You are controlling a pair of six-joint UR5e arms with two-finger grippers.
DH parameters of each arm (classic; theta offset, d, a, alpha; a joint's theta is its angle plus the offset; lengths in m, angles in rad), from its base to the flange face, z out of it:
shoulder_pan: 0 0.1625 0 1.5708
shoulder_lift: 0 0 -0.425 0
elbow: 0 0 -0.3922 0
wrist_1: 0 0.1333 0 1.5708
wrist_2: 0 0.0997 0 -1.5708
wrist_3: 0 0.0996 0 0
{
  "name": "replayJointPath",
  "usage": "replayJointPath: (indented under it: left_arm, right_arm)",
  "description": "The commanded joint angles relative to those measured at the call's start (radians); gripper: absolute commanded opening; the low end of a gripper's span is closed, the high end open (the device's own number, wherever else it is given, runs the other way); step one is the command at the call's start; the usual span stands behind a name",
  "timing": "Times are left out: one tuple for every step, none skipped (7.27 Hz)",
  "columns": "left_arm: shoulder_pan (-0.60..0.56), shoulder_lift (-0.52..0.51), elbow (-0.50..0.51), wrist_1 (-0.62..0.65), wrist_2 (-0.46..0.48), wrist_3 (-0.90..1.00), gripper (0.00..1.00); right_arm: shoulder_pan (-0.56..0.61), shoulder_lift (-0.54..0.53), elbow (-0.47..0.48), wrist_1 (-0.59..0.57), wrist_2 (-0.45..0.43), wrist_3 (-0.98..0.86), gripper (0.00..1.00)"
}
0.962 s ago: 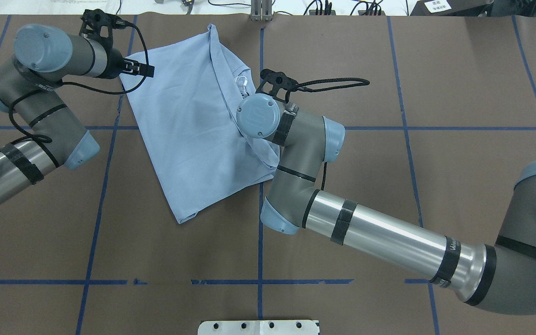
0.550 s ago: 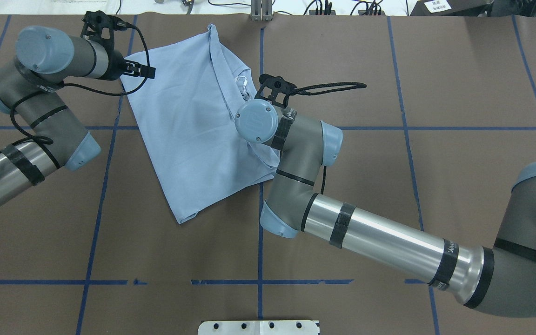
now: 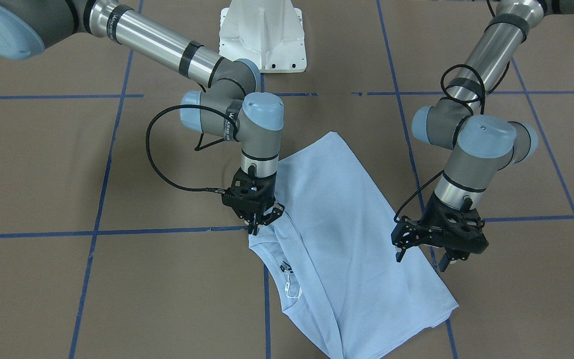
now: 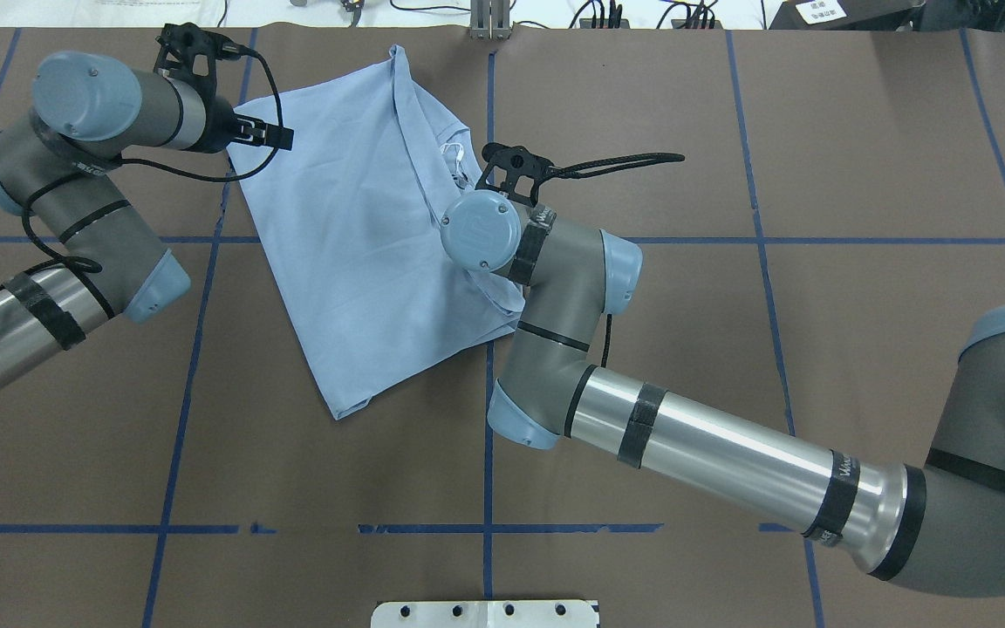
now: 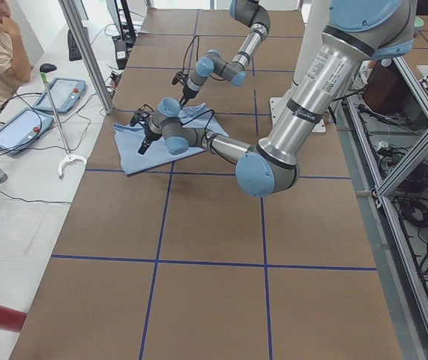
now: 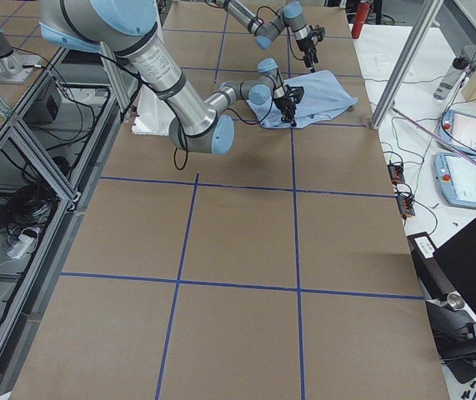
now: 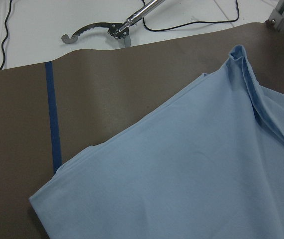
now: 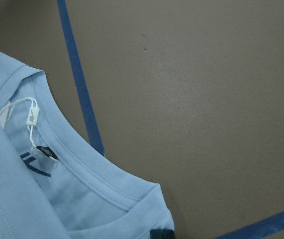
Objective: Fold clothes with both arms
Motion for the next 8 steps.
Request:
replayJointPath:
  left_arm:
    - [-0.001,0.001,-0.001,0.0,0.0,-0.001,1.0]
    - [0.0,0.006,-0.012,0.0,0.0,-0.03,1.0]
    - [0.0,0.007,-0.022,0.0,0.0,-0.035,1.0]
    - [0.0,0.007,-0.021,0.0,0.0,-0.035,1.0]
    - [0.0,0.007,-0.023,0.0,0.0,-0.035,1.0]
    - [0.002,0.007,-0.023,0.0,0.0,-0.035,1.0]
    - [0.002,0.007,-0.023,0.0,-0.001,-0.035,1.0]
    - [0.002,0.007,-0.023,0.0,-0.002,-0.035,1.0]
  right_arm:
    - [0.001,-0.024,0.072,-0.064,0.004,-0.013,0.0]
    - [0.001,-0.105,0.188,-0.09,0.003,-0.013,0.0]
    - [-0.02,-0.209,0.344,-0.116,-0.002,-0.011,0.0]
    - [-0.064,-0.298,0.494,-0.176,-0.04,-0.01,0.0]
    - [-0.116,-0.391,0.628,-0.192,-0.078,-0.005,0.0]
    - [-0.171,-0.465,0.707,-0.192,-0.126,0.002,0.0]
    - [-0.21,-0.513,0.738,-0.192,-0.158,0.01,0.0]
    - [-0.215,-0.532,0.741,-0.192,-0.16,0.01,0.0]
